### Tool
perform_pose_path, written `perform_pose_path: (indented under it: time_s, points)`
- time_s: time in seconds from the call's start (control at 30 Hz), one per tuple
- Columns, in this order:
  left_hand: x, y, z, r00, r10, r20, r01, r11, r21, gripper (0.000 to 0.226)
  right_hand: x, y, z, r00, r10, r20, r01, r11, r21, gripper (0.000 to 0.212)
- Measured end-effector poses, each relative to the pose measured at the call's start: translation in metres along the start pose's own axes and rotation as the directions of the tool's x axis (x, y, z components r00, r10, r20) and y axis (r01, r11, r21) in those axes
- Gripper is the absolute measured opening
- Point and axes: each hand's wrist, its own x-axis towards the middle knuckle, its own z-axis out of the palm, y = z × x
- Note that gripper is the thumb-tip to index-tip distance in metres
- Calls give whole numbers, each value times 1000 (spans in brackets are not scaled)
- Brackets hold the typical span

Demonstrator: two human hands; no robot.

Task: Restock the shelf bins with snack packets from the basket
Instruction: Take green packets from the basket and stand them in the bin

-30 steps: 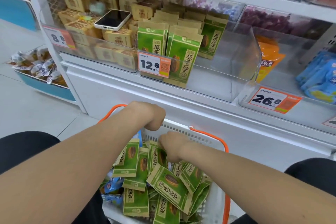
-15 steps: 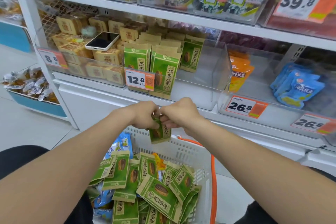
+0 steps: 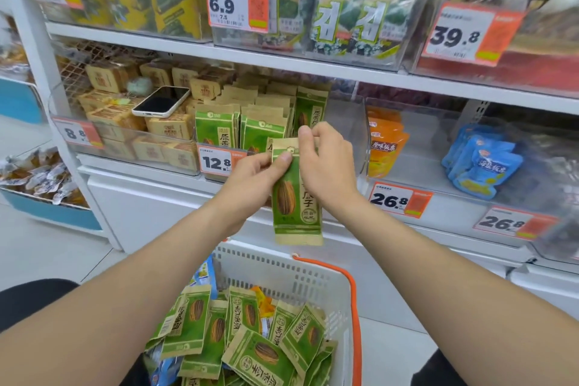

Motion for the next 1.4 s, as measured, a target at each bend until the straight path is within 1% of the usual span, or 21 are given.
perform_pose_path:
  time_s: [0.1, 0.17, 0.2, 0.33, 0.4, 0.43, 0.5, 0.53, 0.6, 0.63, 0.7, 0.77, 0.8, 0.83, 0.9, 1.0, 1.17, 1.23, 1.3, 1.33, 1.4]
  points:
    - [1, 3, 18, 988, 73, -138, -65, 996, 60, 48, 3, -4, 7, 974, 227, -5, -221, 951, 216, 44]
    - [3, 4, 26, 945, 168, -280, -111, 972, 208, 58, 6, -5, 10, 909, 401, 112, -409, 812, 416, 52]
    - [5, 4, 28, 918, 230, -324, -133, 946, 294, 63, 7, -4, 10, 873, 456, 171, -481, 749, 456, 51]
    - [11, 7, 27, 817, 459, -349, -208, 799, 564, 60, 12, 0, 6, 767, 537, 350, -634, 554, 539, 25]
    - [13, 10, 25, 777, 539, -326, -246, 736, 631, 56, 16, 0, 3, 754, 523, 398, -652, 515, 557, 21]
    - [15, 9, 24, 766, 558, -320, -266, 727, 633, 54, 19, 3, 2, 794, 504, 341, -604, 587, 539, 28]
    - [17, 9, 24, 777, 554, -299, -283, 731, 621, 51, 23, 8, 0, 909, 408, 84, -403, 812, 423, 47]
    - [18, 9, 25, 789, 546, -281, -284, 730, 621, 51, 24, 10, -3, 936, 350, -38, -314, 878, 361, 53]
    - [17, 12, 29, 814, 529, -241, -295, 733, 613, 55, 28, 12, -10, 948, 273, -167, -217, 931, 293, 54]
    - [17, 13, 31, 825, 517, -231, -296, 741, 602, 58, 30, 13, -13, 956, 227, -183, -180, 953, 243, 55]
    - [18, 14, 31, 841, 495, -217, -273, 736, 620, 61, 35, 17, -19, 982, 81, -171, -77, 997, 33, 55]
    - [20, 14, 29, 844, 510, -166, -263, 663, 701, 60, 40, 20, -26, 990, -71, -120, 45, 978, -205, 56]
    - [21, 13, 28, 841, 527, -120, -275, 609, 744, 59, 42, 21, -29, 989, -130, -67, 109, 962, -249, 57]
    - [21, 13, 28, 840, 537, -77, -291, 566, 771, 58, 43, 23, -31, 986, -164, 4, 161, 961, -226, 59]
    - [21, 12, 28, 836, 548, -24, -331, 538, 775, 57, 45, 26, -32, 984, -142, 110, 152, 985, -82, 63]
    - [22, 9, 27, 805, 593, 0, -366, 497, 787, 52, 50, 30, -31, 987, 16, 160, -31, 995, 93, 67]
    - [19, 13, 28, 752, 658, -35, -387, 484, 785, 45, 50, 29, -28, 930, 240, 277, -325, 889, 322, 58]
    - [20, 15, 32, 784, 617, -70, -333, 513, 791, 50, 52, 28, -30, 948, 255, 190, -302, 907, 293, 63]
    - [23, 18, 36, 868, 490, -86, -266, 602, 753, 63, 54, 26, -34, 979, 200, 35, -203, 962, 183, 68]
    - [25, 19, 38, 896, 438, -73, -256, 644, 721, 67, 56, 25, -36, 983, 179, -31, -172, 974, 150, 68]
    - [25, 22, 41, 908, 417, -31, -294, 690, 662, 68, 57, 23, -39, 987, 120, -110, -106, 987, 124, 67]
